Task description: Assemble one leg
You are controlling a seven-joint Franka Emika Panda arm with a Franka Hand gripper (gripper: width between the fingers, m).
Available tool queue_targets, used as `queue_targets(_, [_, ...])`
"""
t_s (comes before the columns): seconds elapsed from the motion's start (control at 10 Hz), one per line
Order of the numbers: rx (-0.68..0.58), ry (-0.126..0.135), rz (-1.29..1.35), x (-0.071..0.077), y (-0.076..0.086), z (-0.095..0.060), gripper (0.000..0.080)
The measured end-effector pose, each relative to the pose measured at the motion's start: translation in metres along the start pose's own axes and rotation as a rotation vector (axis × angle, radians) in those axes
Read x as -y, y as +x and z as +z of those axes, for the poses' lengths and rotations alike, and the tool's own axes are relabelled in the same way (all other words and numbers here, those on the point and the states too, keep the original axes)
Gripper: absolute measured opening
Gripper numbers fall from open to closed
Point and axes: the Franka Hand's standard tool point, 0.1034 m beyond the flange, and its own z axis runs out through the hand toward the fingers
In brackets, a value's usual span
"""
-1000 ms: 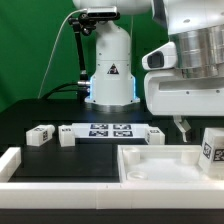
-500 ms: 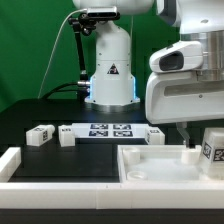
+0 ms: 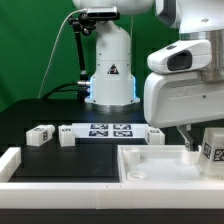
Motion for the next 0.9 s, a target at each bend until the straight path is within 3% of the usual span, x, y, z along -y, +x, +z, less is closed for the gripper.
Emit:
queue_targets(0.1, [0.0, 0.0, 0.0, 0.0, 0.0, 0.0, 0.0377])
queue_targets(0.2, [0.0, -0.002, 0.001, -0.0018, -0.0002, 0.0002, 0.0292])
queue_targets(0.6, [0.0, 0.004, 0.044, -0.0062, 0.0, -0.0001, 0.0292])
queue_targets(0.9, [-0.007, 0.016, 0.375, -0.0072, -0.0008, -0.0001, 0.0292])
